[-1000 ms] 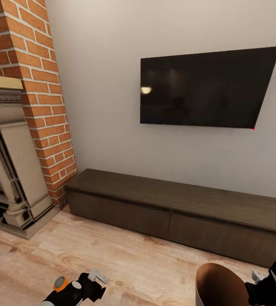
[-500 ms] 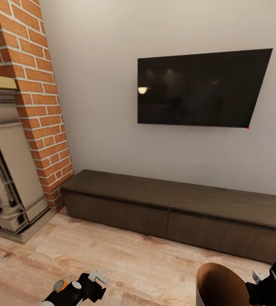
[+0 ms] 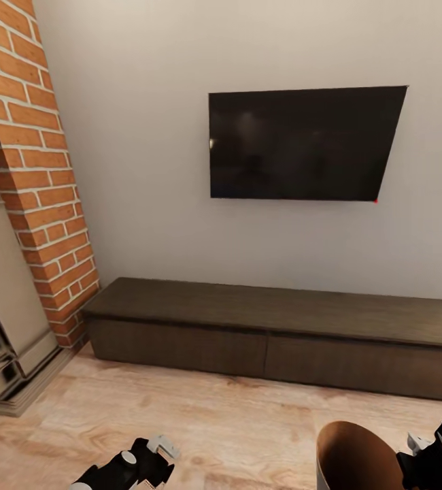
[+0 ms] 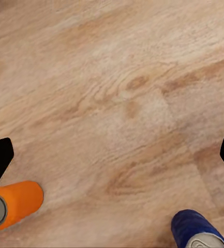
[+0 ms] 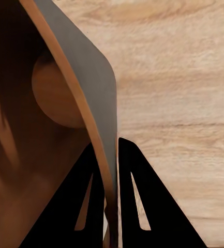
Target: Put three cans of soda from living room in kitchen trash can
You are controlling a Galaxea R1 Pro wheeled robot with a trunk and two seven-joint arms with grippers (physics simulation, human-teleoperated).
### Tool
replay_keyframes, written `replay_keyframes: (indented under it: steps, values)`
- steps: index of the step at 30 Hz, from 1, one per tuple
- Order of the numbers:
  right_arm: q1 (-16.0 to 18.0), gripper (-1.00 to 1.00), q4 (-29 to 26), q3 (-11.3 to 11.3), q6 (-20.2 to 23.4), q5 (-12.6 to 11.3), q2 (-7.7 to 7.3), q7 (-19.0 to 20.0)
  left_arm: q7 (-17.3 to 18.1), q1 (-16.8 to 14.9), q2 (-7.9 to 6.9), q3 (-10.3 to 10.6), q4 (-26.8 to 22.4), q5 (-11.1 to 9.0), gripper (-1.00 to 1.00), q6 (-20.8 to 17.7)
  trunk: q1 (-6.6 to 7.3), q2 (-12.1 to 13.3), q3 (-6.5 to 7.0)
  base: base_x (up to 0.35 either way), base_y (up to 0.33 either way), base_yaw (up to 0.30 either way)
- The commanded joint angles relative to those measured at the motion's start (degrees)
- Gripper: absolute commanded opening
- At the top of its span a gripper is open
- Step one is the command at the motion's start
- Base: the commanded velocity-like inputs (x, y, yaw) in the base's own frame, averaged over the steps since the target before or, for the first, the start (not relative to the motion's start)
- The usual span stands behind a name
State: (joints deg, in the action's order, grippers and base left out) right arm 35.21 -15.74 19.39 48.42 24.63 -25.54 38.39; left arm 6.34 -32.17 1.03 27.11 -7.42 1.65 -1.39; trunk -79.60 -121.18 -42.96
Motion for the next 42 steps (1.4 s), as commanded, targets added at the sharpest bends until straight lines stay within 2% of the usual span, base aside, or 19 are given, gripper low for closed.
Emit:
replay_keyframes:
  steps: [1,9,15,21,30,42]
  values:
    - [0.03,-1.0,0.01,0.38,0.45,-1.25,-0.03,0.35,-0.04,0.02,0.33,0.17,0.02,-0.01,1.0,-0.01,0.0,0.0,0.01,0.147,0.264,-0.248]
    - [-0.11,-1.0,0.01,0.31,0.45,-1.26,-0.03,0.29,-0.54,0.08,1.04,1.31,-0.05,-0.24,1.0,0.68,0.0,0.0,0.01,0.048,0.005,-0.124]
    - [-0.13,-1.0,0.01,0.3,0.45,-1.25,-0.03,0.28,-0.88,0.09,1.15,1.43,-0.05,-0.24,1.0,0.68,0.0,0.0,0.01,0.003,-0.257,-0.009]
    - [-0.14,-1.0,0.01,0.29,0.45,-1.25,0.0,0.28,-3.0,0.09,1.46,1.41,-0.05,-0.23,1.0,0.68,0.0,0.0,0.01,0.0,-0.303,-0.001]
    - [-0.12,-1.0,0.01,0.29,0.45,-1.25,0.05,0.28,-3.4,0.09,1.53,1.37,-0.05,-0.29,1.0,0.7,0.0,0.0,0.01,-0.014,-0.304,0.0]
    - [-0.14,-1.0,0.01,0.29,0.45,-1.25,0.06,0.28,-3.44,0.17,1.52,1.43,-0.13,-0.42,1.0,1.22,0.0,0.0,0.01,-0.112,-0.115,0.0]
